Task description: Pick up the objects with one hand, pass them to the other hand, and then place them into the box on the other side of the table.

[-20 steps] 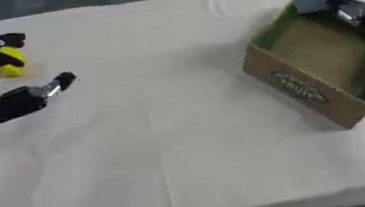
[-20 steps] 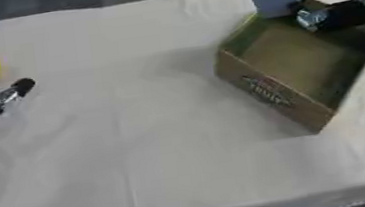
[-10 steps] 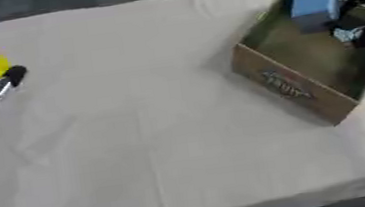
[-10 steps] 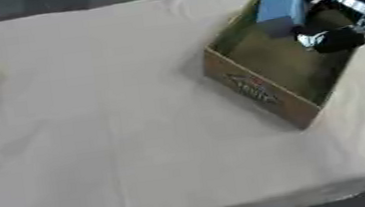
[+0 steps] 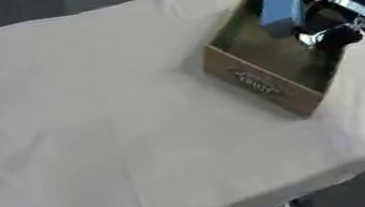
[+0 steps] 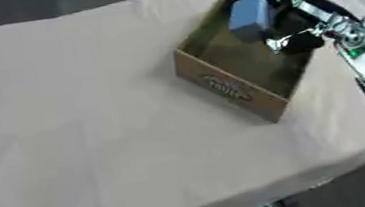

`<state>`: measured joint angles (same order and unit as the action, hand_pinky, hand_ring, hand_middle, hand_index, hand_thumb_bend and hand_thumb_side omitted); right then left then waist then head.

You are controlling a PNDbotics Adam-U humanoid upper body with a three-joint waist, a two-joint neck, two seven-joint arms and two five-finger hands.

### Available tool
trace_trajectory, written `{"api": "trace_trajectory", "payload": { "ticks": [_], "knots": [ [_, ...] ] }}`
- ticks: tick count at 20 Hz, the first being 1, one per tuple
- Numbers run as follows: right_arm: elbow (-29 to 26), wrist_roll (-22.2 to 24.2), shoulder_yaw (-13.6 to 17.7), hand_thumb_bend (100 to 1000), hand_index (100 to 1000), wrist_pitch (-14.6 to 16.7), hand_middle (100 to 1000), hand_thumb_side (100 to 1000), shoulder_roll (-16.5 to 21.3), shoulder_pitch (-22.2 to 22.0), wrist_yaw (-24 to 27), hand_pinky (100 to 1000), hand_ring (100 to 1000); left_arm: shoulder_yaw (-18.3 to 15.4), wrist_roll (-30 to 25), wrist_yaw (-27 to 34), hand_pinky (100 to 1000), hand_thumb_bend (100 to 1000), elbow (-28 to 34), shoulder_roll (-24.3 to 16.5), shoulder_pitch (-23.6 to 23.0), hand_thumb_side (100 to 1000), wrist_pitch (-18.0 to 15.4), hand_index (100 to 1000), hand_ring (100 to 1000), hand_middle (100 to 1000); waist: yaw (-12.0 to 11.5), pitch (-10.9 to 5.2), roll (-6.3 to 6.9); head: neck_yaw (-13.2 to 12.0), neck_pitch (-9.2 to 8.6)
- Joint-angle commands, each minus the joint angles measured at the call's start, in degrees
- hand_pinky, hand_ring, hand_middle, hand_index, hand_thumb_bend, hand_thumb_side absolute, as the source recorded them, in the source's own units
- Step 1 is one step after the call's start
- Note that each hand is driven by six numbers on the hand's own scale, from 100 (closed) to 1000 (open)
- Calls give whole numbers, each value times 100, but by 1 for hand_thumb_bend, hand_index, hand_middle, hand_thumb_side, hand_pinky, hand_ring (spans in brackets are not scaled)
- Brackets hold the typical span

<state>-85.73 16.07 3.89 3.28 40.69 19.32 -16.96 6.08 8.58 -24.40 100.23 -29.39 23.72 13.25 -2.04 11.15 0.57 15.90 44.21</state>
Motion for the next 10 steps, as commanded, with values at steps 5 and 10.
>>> {"api": "trace_trajectory", "payload": {
  "ticks": [5, 10],
  "knots": [
    [114, 25, 22, 100, 617, 149, 451, 138, 164, 93, -305, 935, 721, -79, 45, 41, 791, 673, 124, -112, 20, 499, -7, 843, 611, 738, 1, -129, 85, 79, -10],
    [184, 26, 18, 100, 803, 203, 673, 205, 152, 127, -448, 966, 798, -79, 45, 37, 790, 674, 108, -105, 10, 502, 18, 843, 610, 738, 4, -129, 89, 28, -10]
  ]
}}
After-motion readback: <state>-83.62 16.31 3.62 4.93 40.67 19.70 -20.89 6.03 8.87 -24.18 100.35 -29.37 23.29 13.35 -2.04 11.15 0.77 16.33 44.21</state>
